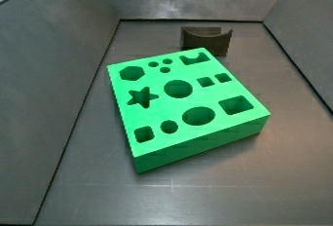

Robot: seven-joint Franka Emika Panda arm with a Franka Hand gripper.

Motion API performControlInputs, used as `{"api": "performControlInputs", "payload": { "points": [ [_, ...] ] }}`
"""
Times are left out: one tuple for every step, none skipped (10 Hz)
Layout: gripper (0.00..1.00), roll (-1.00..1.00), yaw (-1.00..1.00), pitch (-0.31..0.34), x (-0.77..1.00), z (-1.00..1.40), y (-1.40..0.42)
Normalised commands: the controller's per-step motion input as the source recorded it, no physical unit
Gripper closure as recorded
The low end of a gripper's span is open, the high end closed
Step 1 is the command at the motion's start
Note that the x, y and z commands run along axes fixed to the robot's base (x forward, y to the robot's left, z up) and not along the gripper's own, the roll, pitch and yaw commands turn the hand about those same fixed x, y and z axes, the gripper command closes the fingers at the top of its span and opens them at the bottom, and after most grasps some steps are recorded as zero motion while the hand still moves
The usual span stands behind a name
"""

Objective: Pick up the arch object. Move up. Rotate the arch object. Move to above the board. Insert the arch object.
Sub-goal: Rotate the arch object.

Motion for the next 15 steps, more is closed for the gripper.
{"api": "performControlInputs", "payload": {
  "points": [
    [1.0, 0.08, 0.03, 0.051, -0.03, 0.09, -0.18],
    [1.0, 0.05, 0.25, 0.167, -0.03, 0.0, -0.07],
    [1.0, 0.05, 0.23, 0.162, -0.01, -0.02, -0.04],
    [1.0, 0.05, 0.22, 0.135, 0.0, 0.0, 0.0],
    [1.0, -0.15, 0.18, 0.126, 0.0, -1.0, 0.0],
    [1.0, -0.14, 0.12, 0.097, 0.01, -1.0, 0.0],
    [1.0, -0.12, 0.08, 0.042, 0.02, -1.0, 0.0],
    [1.0, -0.09, 0.05, -0.011, 0.02, -1.0, 0.0],
    [1.0, -0.07, 0.04, -0.039, 0.02, -1.0, 0.0],
    [1.0, -0.06, 0.04, -0.057, 0.02, -1.0, 0.0],
    [1.0, -0.05, 0.03, -0.059, 0.02, -1.0, 0.0],
    [1.0, -0.04, 0.03, -0.054, 0.02, -1.0, 0.0],
    [1.0, -0.03, 0.02, -0.049, 0.02, -1.0, 0.01],
    [1.0, -0.02, 0.02, -0.045, 0.03, -1.0, 0.01],
    [1.0, -0.01, 0.01, -0.05, 0.03, -1.0, 0.01]
  ]
}}
